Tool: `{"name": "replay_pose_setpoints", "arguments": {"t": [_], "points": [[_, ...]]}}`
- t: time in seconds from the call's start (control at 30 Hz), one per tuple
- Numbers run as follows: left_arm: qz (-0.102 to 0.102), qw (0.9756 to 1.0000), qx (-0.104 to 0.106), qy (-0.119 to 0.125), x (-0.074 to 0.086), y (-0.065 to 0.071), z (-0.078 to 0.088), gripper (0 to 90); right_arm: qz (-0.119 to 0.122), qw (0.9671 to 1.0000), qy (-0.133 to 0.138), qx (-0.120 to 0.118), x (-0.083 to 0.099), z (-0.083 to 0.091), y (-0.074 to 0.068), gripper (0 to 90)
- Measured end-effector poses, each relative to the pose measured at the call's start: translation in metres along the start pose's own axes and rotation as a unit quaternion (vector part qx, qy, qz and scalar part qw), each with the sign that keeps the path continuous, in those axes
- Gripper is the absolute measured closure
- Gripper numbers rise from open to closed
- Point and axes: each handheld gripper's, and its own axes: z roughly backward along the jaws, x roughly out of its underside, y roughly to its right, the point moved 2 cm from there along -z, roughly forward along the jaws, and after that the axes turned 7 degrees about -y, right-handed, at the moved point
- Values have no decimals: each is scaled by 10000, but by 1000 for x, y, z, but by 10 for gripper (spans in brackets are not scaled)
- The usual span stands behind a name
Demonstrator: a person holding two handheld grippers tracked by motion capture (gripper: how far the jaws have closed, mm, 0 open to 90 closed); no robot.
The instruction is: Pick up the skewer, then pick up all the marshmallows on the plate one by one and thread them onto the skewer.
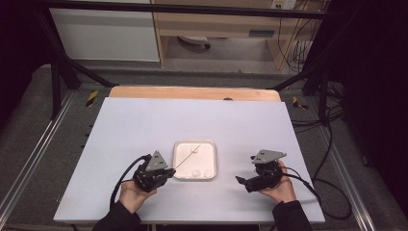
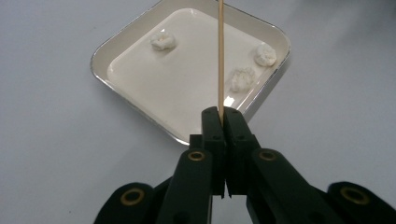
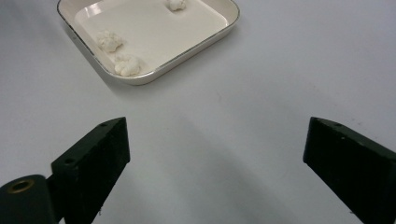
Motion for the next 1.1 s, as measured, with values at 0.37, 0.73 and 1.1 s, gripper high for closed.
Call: {"name": "replay_pose_setpoints", "arguments": {"t": [0.37, 0.73, 1.1], "points": [[354, 9990, -74, 247, 26, -14, 7, 886, -360, 9990, 125, -243, -12, -7, 0, 26], [533, 9975, -103, 444, 39, -23, 12, 886, -561, 9958, 377, -614, -35, -22, -6, 16], [622, 9964, -110, 559, 45, -26, 13, 886, -682, 9955, 398, -527, -72, -44, -15, 21]]}}
